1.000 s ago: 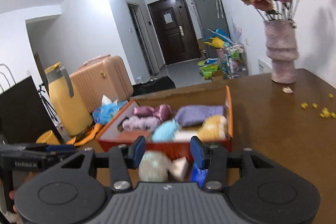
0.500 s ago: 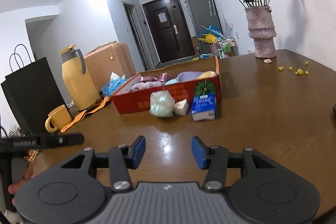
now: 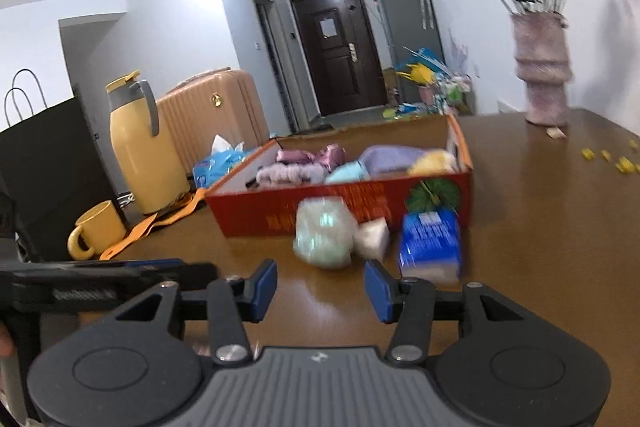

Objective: Organize soft objects
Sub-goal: 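Withdraw the left tool and reach toward the clear plastic bag, then close the left tool on the clear plastic bag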

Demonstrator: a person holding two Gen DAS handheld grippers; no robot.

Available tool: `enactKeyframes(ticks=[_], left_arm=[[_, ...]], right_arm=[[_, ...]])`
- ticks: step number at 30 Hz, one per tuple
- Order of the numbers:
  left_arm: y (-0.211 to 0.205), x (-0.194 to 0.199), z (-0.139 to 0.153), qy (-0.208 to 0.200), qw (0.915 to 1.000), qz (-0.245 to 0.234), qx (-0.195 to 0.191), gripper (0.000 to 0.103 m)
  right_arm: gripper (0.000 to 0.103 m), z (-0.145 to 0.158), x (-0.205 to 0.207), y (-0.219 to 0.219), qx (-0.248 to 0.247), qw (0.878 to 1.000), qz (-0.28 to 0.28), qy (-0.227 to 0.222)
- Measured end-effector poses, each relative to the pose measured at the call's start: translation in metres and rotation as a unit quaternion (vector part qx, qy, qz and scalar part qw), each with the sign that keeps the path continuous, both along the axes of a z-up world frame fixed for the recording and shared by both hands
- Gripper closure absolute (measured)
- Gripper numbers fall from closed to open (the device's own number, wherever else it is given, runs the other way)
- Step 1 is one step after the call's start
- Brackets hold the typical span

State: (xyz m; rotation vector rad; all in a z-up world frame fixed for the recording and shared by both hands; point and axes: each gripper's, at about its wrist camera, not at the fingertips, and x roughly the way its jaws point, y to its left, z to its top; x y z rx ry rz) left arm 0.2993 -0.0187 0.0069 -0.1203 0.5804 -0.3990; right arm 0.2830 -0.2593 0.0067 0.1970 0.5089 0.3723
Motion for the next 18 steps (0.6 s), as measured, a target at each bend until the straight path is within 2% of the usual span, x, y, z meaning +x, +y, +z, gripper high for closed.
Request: enactKeyframes(ticks=[4, 7, 8, 9, 10, 11, 14, 15, 18], left_arm=[[-0.011, 0.059, -0.012, 0.03, 0.9987, -0.042, 0.001, 0.034], [-0.012, 0.092, -0.024, 0.061, 0.9961, -0.062, -0.01, 0.037], [-0.012, 0.102, -0.028, 0.069, 0.9949, -0.071, -0.019, 0.039], [-0.012, 0.109, -0.032, 0.075, 0.9935, -0.082, -0.027, 0.052], [-0.012, 0.115, -0.035, 0.081, 0.9918, -0.092, -0.034, 0.067], [-0.013, 0.12, -0.038, 0.088, 0.9897, -0.105, -0.043, 0.073], [-0.01, 0.124, -0.041, 0.094, 0.9876, -0.114, -0.052, 0.083], [-0.009, 0.122, -0.041, 0.091, 0.9877, -0.114, -0.055, 0.089], [-0.005, 0.108, -0.03, 0.078, 0.9894, -0.111, -0.05, 0.091]], right_arm=[[0.055, -0.003, 0.057, 0.005, 0.022, 1.0, 0.015, 0.001], [0.056, -0.012, 0.098, 0.006, 0.044, 0.998, 0.026, 0.024], [0.059, -0.017, 0.109, 0.006, 0.05, 0.998, 0.025, 0.036], [0.069, -0.022, 0.119, 0.006, 0.055, 0.997, 0.027, 0.045], [0.074, -0.027, 0.126, 0.005, 0.061, 0.996, 0.027, 0.053], [0.082, -0.033, 0.132, 0.005, 0.069, 0.995, 0.03, 0.064], [0.087, -0.042, 0.136, 0.005, 0.079, 0.993, 0.042, 0.074], [0.092, -0.042, 0.136, 0.006, 0.078, 0.993, 0.041, 0.073], [0.097, -0.037, 0.129, 0.01, 0.071, 0.994, 0.05, 0.07]])
